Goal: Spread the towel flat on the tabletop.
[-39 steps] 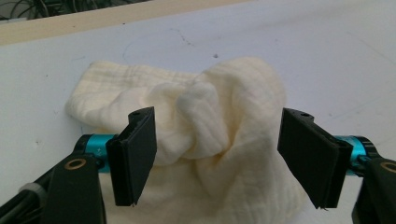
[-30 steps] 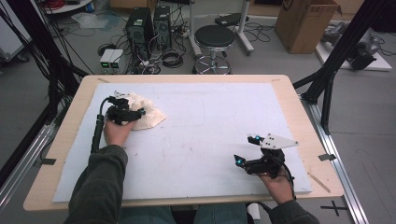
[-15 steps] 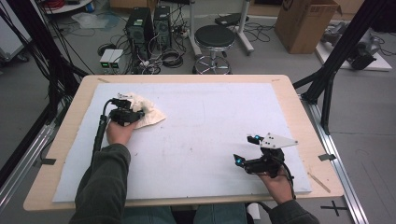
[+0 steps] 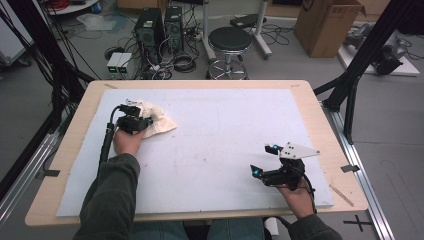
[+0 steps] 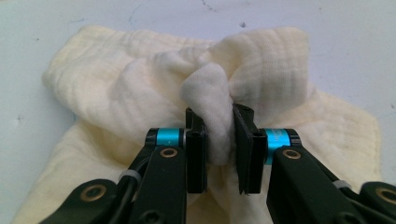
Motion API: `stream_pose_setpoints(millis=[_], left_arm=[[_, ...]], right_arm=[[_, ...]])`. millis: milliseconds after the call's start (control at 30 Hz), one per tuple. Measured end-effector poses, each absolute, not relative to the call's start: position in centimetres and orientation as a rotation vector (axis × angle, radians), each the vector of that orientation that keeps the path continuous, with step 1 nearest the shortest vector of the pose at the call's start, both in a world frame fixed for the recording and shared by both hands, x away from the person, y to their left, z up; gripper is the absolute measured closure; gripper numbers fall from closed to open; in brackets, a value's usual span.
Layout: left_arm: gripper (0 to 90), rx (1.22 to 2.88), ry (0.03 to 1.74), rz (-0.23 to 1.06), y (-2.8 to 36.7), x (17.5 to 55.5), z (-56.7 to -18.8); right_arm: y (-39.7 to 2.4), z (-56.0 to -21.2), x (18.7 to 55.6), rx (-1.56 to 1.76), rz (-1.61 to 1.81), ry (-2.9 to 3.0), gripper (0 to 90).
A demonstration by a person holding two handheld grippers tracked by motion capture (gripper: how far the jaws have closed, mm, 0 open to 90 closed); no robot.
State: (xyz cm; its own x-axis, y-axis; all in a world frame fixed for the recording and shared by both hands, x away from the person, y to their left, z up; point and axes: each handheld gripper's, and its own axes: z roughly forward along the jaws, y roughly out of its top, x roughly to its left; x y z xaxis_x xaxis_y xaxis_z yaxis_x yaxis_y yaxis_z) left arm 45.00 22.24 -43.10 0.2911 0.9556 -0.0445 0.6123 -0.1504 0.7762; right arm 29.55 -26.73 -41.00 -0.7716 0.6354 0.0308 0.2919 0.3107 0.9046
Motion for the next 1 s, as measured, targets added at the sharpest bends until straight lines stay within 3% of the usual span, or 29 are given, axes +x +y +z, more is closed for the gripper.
stream_pose_setpoints(millis=[533,1000], left_arm=[[76.5,1.858,1.283,0.61,21.2,43.0,-40.4],[76.5,1.859,1.113,0.56,17.5,39.7,-37.5]], right_arm=[[-26.8,-40.7,29.3,0.824,1.452,2.231,10.9],[-26.7,-40.6,29.1,0.823,1.455,2.23,10.9]])
